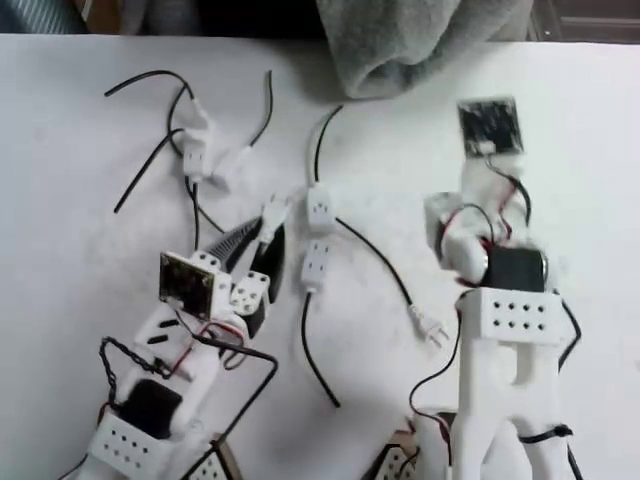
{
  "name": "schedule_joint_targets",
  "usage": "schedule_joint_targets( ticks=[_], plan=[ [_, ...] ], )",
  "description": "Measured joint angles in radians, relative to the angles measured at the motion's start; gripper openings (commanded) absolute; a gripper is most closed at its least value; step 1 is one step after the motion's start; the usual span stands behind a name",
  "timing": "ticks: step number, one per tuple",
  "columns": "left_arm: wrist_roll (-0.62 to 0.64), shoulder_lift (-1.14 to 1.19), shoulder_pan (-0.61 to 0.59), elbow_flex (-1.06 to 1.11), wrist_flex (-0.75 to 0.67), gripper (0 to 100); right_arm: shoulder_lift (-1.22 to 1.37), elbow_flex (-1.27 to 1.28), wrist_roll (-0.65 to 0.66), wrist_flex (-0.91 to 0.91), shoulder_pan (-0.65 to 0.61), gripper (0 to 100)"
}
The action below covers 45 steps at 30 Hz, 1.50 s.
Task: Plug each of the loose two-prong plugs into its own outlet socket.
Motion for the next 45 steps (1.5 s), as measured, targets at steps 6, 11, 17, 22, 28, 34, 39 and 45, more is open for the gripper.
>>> schedule_joint_targets(
  ticks=[6, 11, 17, 22, 28, 34, 39, 45],
  plan=[
    [0.005, 0.000, -0.006, -0.189, 0.219, 2, 0.000, 0.318, 0.000, -0.189, 0.126, 1.9],
    [0.005, 0.137, -0.029, -0.298, 0.233, 2, 0.000, 0.520, 0.000, -0.381, 0.180, 1.9],
    [0.005, 0.560, -0.029, -0.598, 0.327, 2, 0.000, 0.563, 0.000, -0.450, 0.199, 1.9],
    [0.005, 0.930, -0.026, -0.944, 0.528, 2, -0.002, 0.566, -0.043, -0.453, 0.250, 1.9],
    [0.057, 1.321, -0.028, -1.461, 0.879, 2, -0.002, 0.566, -0.129, -0.496, 0.316, 1.9],
    [0.071, 1.705, 0.008, -1.923, 1.198, 2, -0.002, 0.566, -0.137, -0.500, 0.325, 1.9],
    [0.072, 1.966, 0.061, -2.102, 1.297, 2, -0.002, 0.566, -0.140, -0.500, 0.348, 1.9],
    [0.155, 2.082, 0.104, -2.133, 1.303, 2, -0.002, 0.566, -0.143, -0.500, 0.368, 1.9]
  ],
)
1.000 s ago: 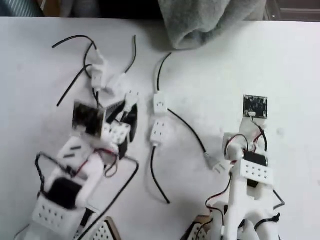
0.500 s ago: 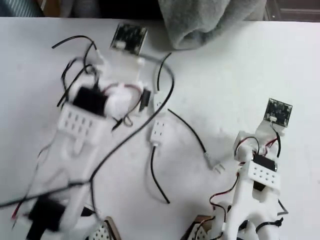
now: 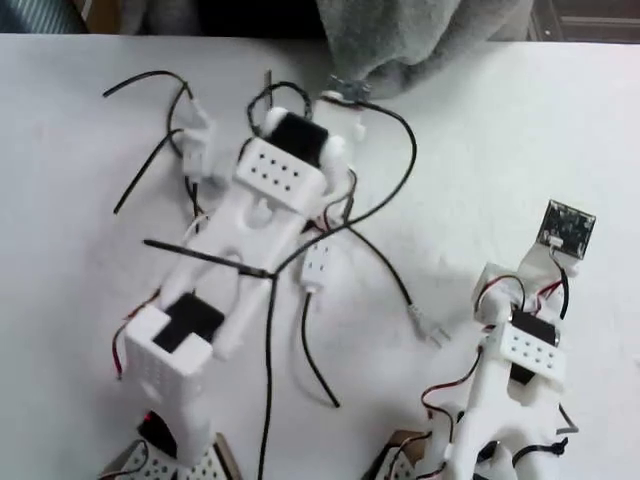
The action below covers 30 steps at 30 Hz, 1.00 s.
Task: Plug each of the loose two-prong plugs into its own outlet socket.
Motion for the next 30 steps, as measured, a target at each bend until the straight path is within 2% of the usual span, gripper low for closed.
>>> schedule_joint_targets(
  ticks=[4, 9, 16, 26, 30],
  plan=[
    [0.008, 0.011, 0.054, 0.000, 0.000, 2, 0.000, 0.000, -0.018, -0.011, 0.034, 1.9],
    [0.055, 0.017, 0.051, 0.021, -0.028, 2, 0.000, 0.000, -0.031, -0.028, 0.043, 1.9],
    [0.109, -0.003, 0.055, 0.342, -0.278, 2, 0.000, 0.000, -0.034, -0.028, 0.041, 1.9],
    [0.112, -0.362, 0.055, 0.821, -0.664, 2, 0.000, 0.000, -0.034, -0.028, 0.041, 1.9],
    [0.097, -0.456, 0.051, 0.921, -0.715, 2, 0.000, 0.000, -0.034, -0.028, 0.041, 1.9]
  ],
)
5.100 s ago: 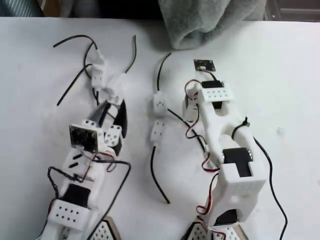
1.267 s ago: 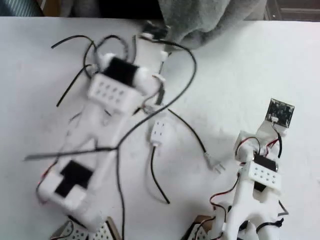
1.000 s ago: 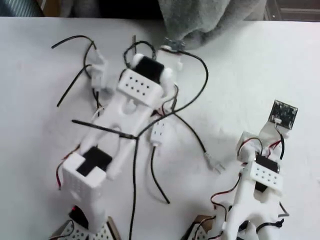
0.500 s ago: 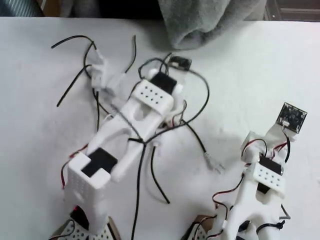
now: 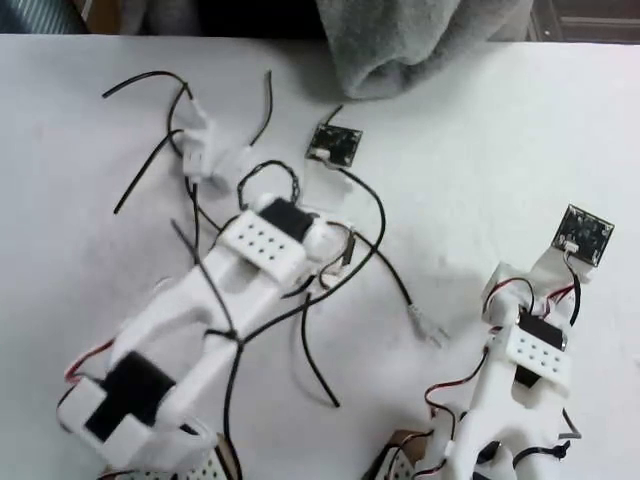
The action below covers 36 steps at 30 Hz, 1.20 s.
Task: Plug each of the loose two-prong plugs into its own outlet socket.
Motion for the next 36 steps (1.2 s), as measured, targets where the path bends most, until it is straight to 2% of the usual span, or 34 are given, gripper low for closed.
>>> schedule_joint_targets(
  ticks=[6, 12, 19, 36],
  plan=[
    [-0.005, -0.023, -0.064, 0.043, -0.034, 2, 0.000, 0.000, 0.000, 0.000, 0.000, 1.9],
    [0.003, 0.017, -0.057, 0.058, -0.081, 2, 0.000, 0.000, 0.000, 0.000, 0.000, 1.9],
    [0.008, 0.014, 0.014, 0.058, -0.081, 2, 0.000, 0.000, 0.000, 0.000, 0.000, 1.9],
    [0.035, 0.068, -0.031, 0.060, -0.124, 2, 0.000, 0.000, 0.000, 0.000, -0.014, 1.9]
  ],
)
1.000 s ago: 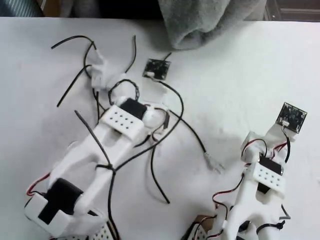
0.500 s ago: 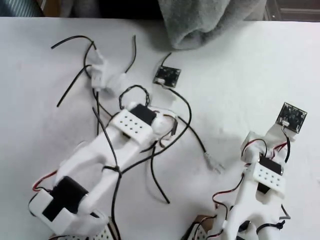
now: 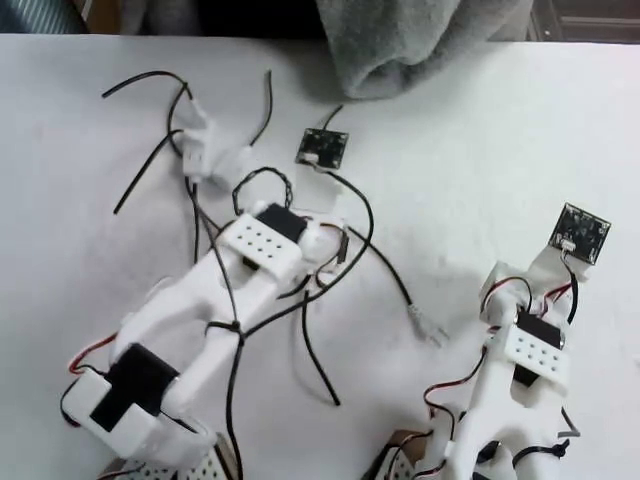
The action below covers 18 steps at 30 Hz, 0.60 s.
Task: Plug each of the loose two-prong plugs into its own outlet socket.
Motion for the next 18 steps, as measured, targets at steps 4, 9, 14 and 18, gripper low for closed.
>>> schedule_joint_targets(
  ticks=[4, 9, 14, 18],
  plan=[
    [0.000, -0.002, 0.000, 0.000, 0.000, 2, 0.000, 0.000, 0.000, 0.000, 0.000, 1.9],
    [0.000, -0.100, -0.009, 0.054, 0.011, 2, 0.000, 0.000, 0.000, 0.000, 0.000, 1.9],
    [0.000, -0.192, -0.015, 0.169, -0.072, 2, 0.000, 0.000, 0.000, 0.000, 0.000, 1.9],
    [-0.011, -0.199, -0.015, 0.196, -0.115, 2, 0.000, 0.000, 0.000, 0.000, 0.000, 1.9]
  ],
)
